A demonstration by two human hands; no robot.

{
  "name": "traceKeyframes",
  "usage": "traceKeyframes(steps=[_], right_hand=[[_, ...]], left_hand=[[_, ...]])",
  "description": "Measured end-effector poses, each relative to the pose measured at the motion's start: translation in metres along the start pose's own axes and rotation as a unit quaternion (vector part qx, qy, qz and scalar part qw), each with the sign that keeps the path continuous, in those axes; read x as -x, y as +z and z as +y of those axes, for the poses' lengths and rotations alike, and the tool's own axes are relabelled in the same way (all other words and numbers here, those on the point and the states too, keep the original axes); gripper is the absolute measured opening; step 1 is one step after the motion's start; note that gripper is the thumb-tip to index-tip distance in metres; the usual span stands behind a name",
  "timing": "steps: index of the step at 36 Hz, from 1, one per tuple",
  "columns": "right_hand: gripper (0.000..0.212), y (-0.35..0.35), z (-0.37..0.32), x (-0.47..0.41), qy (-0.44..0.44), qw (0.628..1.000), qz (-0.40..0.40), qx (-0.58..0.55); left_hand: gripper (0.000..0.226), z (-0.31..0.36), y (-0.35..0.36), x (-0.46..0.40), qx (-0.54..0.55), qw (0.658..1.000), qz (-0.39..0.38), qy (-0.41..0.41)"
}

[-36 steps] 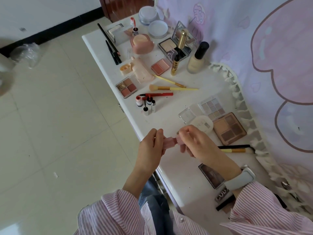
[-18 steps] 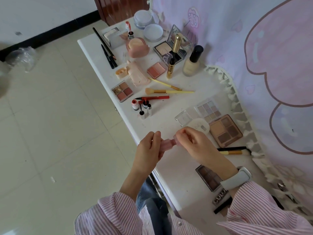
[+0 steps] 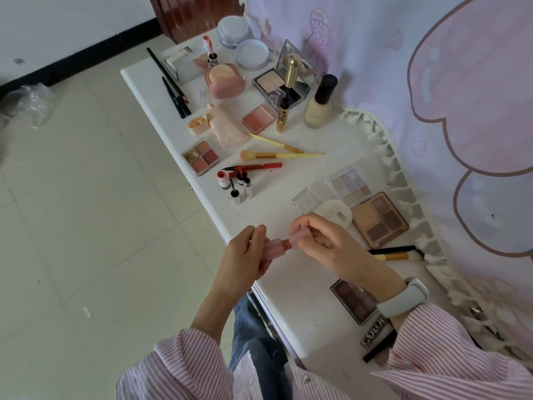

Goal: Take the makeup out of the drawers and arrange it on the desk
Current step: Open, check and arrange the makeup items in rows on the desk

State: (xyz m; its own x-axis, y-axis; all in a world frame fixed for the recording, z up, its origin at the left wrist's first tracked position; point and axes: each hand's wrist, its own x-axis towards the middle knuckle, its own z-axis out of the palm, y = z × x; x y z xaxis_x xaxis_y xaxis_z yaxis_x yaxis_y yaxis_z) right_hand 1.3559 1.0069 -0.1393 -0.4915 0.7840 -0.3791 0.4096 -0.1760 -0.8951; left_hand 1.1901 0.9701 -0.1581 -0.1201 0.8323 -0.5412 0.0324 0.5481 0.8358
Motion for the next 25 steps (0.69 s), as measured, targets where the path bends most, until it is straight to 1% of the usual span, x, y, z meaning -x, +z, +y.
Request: traceKeyframes(steps=[2,7,9,11,13,15,16,17,19,22,24,25], right_hand=[[0.011,-0.002,-0.001,0.001,-0.015,1.0,-0.002,0.014],[0.016,-0.006,-0.003,0.002,-0.058,0.994,0.014,0.089],[0.018,-0.006,-0.002,0.001,-0.068,0.992,0.015,0.106],[0.019,-0.006,0.0,0.001,-0.073,0.991,0.017,0.112],[0.017,-0.007,0.0,0.001,-0.057,0.995,0.022,0.075],[0.016,-0.006,-0.004,0.0,-0.007,0.999,0.025,0.036],[0.018,-0.004,-0.007,-0.001,0.022,0.999,0.025,0.038],[0.024,-0.001,-0.009,-0.002,0.041,0.998,0.027,0.05],[0.036,0.005,-0.01,-0.005,0.044,0.996,0.04,0.071],[0.026,0.007,-0.009,-0.006,0.024,0.998,0.041,0.04],[0.013,0.004,-0.01,-0.003,0.011,1.0,0.014,0.017],[0.011,0.003,-0.01,-0.002,0.005,1.0,-0.001,0.011]], left_hand=[[0.032,0.002,-0.001,0.0,0.009,1.0,-0.009,-0.005],[0.037,0.005,-0.003,-0.002,0.003,0.999,-0.041,-0.018],[0.042,0.006,-0.004,-0.002,-0.005,0.998,-0.051,-0.024],[0.041,0.006,-0.004,-0.002,-0.013,0.998,-0.051,-0.023],[0.036,0.007,-0.004,-0.002,-0.024,0.999,-0.035,-0.016],[0.035,0.007,-0.004,-0.001,-0.031,0.999,-0.018,-0.001],[0.036,0.007,-0.003,-0.001,-0.038,0.999,-0.012,0.012],[0.035,0.007,-0.002,0.0,-0.047,0.998,-0.01,0.026],[0.034,0.008,-0.001,0.002,-0.062,0.997,-0.011,0.047],[0.031,0.009,0.0,0.002,-0.042,0.998,-0.004,0.043],[0.03,0.008,-0.002,0.002,-0.026,0.999,-0.004,0.034],[0.03,0.008,-0.003,0.002,-0.027,0.999,-0.006,0.03]])
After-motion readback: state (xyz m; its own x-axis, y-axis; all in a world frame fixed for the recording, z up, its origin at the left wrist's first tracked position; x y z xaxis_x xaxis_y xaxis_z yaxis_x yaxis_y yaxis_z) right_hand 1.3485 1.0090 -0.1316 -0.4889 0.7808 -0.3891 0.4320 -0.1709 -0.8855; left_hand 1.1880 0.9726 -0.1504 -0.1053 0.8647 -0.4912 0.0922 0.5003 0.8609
